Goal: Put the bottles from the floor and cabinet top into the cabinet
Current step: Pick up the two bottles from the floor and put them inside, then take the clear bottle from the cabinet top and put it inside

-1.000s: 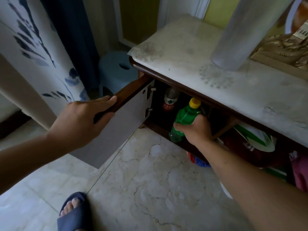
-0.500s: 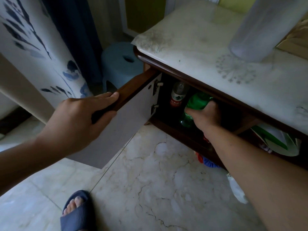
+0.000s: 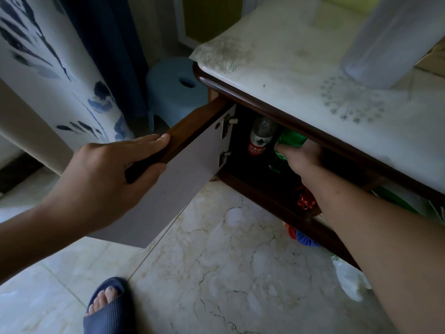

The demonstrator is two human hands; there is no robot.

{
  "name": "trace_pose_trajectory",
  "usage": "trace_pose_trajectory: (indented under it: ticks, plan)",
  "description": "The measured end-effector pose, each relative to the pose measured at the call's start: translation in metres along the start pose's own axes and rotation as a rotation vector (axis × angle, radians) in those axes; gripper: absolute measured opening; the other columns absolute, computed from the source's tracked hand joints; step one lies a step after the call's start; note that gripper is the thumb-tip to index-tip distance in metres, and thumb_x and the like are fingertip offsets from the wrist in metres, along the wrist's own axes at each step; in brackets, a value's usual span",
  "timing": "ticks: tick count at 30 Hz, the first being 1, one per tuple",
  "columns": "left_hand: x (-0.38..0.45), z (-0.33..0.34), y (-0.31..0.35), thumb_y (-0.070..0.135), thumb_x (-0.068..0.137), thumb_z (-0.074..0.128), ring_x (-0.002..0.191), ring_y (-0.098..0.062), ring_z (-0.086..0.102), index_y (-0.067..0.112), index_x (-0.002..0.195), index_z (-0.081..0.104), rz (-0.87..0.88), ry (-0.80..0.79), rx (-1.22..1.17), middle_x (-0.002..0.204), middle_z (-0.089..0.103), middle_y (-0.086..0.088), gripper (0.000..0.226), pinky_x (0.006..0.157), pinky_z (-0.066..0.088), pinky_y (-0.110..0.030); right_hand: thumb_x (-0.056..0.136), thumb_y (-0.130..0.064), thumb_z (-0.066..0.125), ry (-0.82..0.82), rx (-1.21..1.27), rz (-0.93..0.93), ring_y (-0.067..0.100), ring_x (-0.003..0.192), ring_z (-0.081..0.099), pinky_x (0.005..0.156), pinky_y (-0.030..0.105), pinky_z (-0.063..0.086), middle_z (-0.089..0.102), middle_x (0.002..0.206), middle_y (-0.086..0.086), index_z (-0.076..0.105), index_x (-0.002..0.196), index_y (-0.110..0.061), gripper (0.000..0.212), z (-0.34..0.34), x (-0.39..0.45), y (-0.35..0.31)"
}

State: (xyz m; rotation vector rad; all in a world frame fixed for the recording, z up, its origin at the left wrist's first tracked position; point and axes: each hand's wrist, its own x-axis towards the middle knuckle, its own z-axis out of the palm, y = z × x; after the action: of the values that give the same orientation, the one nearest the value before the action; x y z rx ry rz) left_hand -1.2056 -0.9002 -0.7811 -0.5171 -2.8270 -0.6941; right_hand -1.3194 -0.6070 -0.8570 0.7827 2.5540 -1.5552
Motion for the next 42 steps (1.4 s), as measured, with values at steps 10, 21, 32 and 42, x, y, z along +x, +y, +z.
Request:
trace_pose_trajectory:
  ticks: [10,21,32,42]
  plan:
    - [-0.002,0.002,0.005,0.034,0.084,0.057,0.077,-0.007,0.066,0.022,0.128,0.058,-0.022,0.031,0.039,0.124,0.062,0.004,0.046,0.08,0.057,-0.032,0.092,-0.013,0.063,-0.046,0.077,0.036,0.03,0.13,0.046,0.105,0.033,0.036,0.048,0.141,0.017,0.043,0.137,-0.001,0.05,0.0,0.005,-0.002]
    - [-0.003,0.0,0.014,0.028,0.088,0.059,0.091,-0.019,0.071,0.019,0.128,0.058,-0.017,0.038,0.091,0.122,0.065,-0.001,0.04,0.088,0.049,-0.029,0.078,-0.016,0.079,-0.017,0.047,0.041,0.032,0.128,0.048,0.109,0.038,0.037,0.051,0.14,0.014,0.043,0.136,-0.007,0.069,-0.011,-0.032,-0.002]
    - [0.0,-0.009,0.017,0.025,0.089,0.058,0.077,-0.014,0.07,0.025,0.131,0.054,-0.043,-0.016,0.106,0.118,0.069,-0.002,0.043,0.07,0.052,-0.021,0.076,-0.028,0.079,-0.275,-0.333,-0.39,0.014,0.054,0.071,0.064,0.034,0.063,0.072,0.057,0.005,0.07,0.064,-0.01,0.024,-0.095,-0.131,-0.069]
    - [0.001,-0.011,0.014,0.03,0.089,0.056,0.078,-0.009,0.07,0.029,0.133,0.051,-0.04,-0.021,0.131,0.117,0.068,0.005,0.044,0.071,0.051,-0.019,0.056,-0.047,0.088,0.487,0.059,-0.474,0.021,0.112,0.052,0.089,0.032,0.044,0.047,0.127,0.005,0.04,0.125,-0.015,0.09,-0.167,-0.087,-0.16]
